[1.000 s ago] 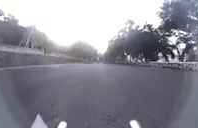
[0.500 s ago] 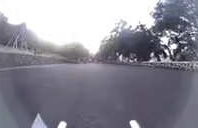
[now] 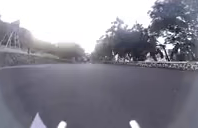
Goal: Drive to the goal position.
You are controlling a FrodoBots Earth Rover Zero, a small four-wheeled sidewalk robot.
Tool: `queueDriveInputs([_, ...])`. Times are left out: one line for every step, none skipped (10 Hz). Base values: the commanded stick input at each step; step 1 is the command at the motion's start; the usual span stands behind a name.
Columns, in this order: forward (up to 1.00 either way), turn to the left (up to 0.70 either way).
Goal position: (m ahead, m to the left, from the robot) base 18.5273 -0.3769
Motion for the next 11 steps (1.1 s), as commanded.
queueDriveInputs([0.70, 0.00])
queueDriveInputs([0.70, 0.00])
queueDriveInputs([0.70, 0.00])
queueDriveInputs([0.70, 0.00])
queueDriveInputs([0.70, 0.00])
queueDriveInputs([0.70, 0.00])
queueDriveInputs([0.70, 0.00])
queueDriveInputs([0.70, 0.00])
queueDriveInputs([0.70, 0.00])
queueDriveInputs([0.70, 0.00])
queueDriveInputs([0.70, 0.00])
